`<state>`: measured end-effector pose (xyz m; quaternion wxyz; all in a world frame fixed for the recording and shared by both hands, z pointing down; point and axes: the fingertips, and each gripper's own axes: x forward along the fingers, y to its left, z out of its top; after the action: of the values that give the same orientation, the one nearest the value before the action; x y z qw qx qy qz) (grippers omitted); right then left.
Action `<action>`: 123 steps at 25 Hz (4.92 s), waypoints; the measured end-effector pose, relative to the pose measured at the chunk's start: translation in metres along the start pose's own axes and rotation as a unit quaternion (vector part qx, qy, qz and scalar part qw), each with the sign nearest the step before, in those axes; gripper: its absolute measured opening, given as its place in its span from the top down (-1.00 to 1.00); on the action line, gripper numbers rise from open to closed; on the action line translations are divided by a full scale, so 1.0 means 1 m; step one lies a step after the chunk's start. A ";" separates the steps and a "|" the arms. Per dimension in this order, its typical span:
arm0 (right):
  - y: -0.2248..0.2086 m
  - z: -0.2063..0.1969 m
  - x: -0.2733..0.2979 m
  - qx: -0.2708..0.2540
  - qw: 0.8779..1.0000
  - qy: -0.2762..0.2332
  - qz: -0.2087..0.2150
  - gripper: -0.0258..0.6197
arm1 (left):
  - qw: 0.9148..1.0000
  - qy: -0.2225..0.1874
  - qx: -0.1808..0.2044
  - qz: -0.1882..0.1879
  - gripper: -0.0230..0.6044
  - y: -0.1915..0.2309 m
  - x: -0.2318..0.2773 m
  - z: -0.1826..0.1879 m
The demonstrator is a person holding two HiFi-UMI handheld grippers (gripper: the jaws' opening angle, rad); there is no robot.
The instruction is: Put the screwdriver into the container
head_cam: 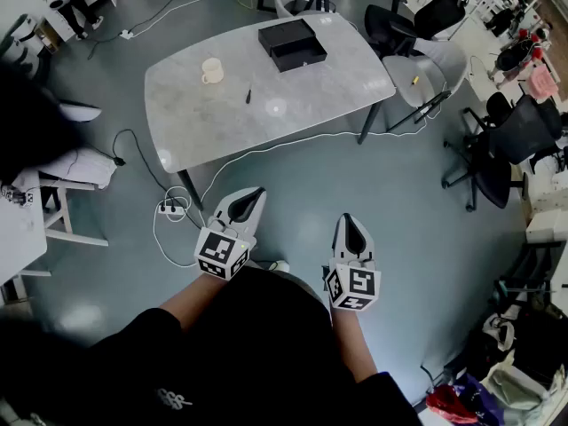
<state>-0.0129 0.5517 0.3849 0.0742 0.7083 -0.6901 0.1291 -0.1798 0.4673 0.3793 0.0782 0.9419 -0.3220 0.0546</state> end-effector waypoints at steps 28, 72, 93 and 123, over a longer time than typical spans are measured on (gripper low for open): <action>-0.058 0.003 0.128 0.034 0.998 0.049 -0.010 0.88 | 0.995 0.077 -0.031 0.048 0.87 0.120 0.120 -0.037; -0.044 0.094 0.507 -0.002 0.988 0.104 0.117 0.88 | 0.930 0.330 -0.113 0.114 0.86 0.408 0.350 -0.218; -0.097 0.097 0.618 -0.006 0.970 0.148 0.192 0.88 | 0.851 0.454 -0.197 0.177 0.68 0.413 0.374 -0.291; -0.119 0.102 0.664 0.021 0.968 0.138 0.208 0.88 | 0.886 0.392 -0.168 0.185 0.69 0.460 0.438 -0.188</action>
<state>0.1229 -0.1088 0.4854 0.1255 0.5256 -0.8026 0.2526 -0.1279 -0.1196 0.6827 0.3434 0.7399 -0.4383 0.3776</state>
